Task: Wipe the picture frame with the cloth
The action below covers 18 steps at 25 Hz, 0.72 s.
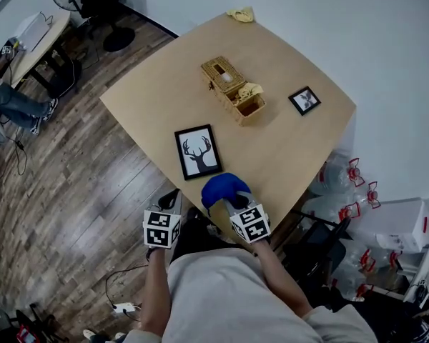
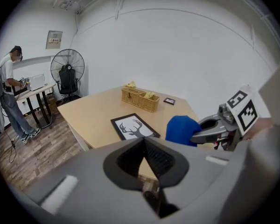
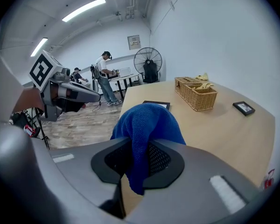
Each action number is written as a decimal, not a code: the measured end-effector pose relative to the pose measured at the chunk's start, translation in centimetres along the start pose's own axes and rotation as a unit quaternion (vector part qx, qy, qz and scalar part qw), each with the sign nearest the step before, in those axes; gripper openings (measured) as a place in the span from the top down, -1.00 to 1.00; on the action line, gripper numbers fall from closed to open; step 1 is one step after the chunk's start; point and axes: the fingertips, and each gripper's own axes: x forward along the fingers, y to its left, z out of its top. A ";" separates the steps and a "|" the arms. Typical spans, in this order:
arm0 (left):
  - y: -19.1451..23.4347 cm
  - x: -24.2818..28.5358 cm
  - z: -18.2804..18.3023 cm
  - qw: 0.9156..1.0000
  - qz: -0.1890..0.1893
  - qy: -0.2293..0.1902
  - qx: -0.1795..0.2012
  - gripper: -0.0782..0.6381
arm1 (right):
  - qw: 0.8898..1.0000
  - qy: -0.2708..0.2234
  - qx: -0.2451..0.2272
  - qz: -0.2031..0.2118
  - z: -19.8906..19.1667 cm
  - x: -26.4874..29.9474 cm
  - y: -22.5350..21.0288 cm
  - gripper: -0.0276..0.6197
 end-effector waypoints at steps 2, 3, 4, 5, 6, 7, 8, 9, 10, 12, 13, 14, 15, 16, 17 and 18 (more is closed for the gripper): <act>0.1 0.0 -0.2 1.000 0.000 0.000 -0.007 0.64 | 1.000 -0.001 0.004 0.001 0.0 0.0 -0.1 0.75; 0.2 0.0 -0.2 1.000 0.000 -0.001 -0.010 0.64 | 1.000 -0.002 0.006 0.002 0.0 0.0 -0.2 0.75; 0.3 0.0 -0.3 1.000 0.001 -0.001 -0.013 0.64 | 1.000 -0.002 0.009 0.002 0.0 0.1 -0.2 0.75; 0.4 0.0 -0.4 1.000 0.001 -0.001 -0.015 0.64 | 1.000 -0.003 0.013 0.003 0.0 0.1 -0.2 0.75; 0.5 0.0 -0.5 1.000 0.001 -0.001 -0.016 0.64 | 1.000 -0.003 0.015 0.004 0.1 0.2 -0.1 0.75; 0.6 0.0 -0.5 1.000 0.001 -0.001 -0.017 0.64 | 1.000 -0.004 0.016 0.005 0.1 0.4 -0.1 0.75; 0.7 0.0 -0.5 1.000 0.001 -0.001 -0.018 0.64 | 1.000 -0.003 0.015 0.006 0.1 0.6 -0.1 0.75; 0.7 0.0 -0.6 1.000 0.001 -0.001 -0.019 0.64 | 1.000 -0.003 0.014 0.008 0.2 0.8 0.0 0.75; 0.8 0.0 -0.6 1.000 0.001 -0.001 -0.020 0.64 | 1.000 -0.002 0.012 0.009 0.3 0.9 0.1 0.75; 0.9 -0.1 -0.8 1.000 0.002 0.000 -0.022 0.64 | 1.000 -0.001 0.011 0.011 0.3 1.0 0.2 0.75; 0.8 -0.1 -0.9 1.000 0.002 0.001 -0.022 0.64 | 1.000 -0.001 0.010 0.012 0.3 0.9 0.3 0.75; 0.8 -0.1 -1.0 1.000 0.002 0.002 -0.023 0.64 | 1.000 -0.001 0.010 0.012 0.3 0.9 0.3 0.75; 0.8 -0.1 -1.0 1.000 0.002 0.003 -0.023 0.64 | 1.000 -0.001 0.010 0.012 0.3 0.9 0.4 0.75; 0.8 -0.1 -1.1 1.000 0.001 0.004 -0.023 0.64 | 1.000 -0.001 0.010 0.012 0.3 0.9 0.4 0.75; 0.7 0.0 -1.1 1.000 0.001 0.004 -0.022 0.64 | 1.000 -0.001 0.010 0.011 0.3 0.9 0.3 0.75; 0.6 0.1 -1.1 1.000 0.000 0.004 -0.022 0.64 | 1.000 -0.001 0.008 0.010 0.3 0.9 0.2 0.75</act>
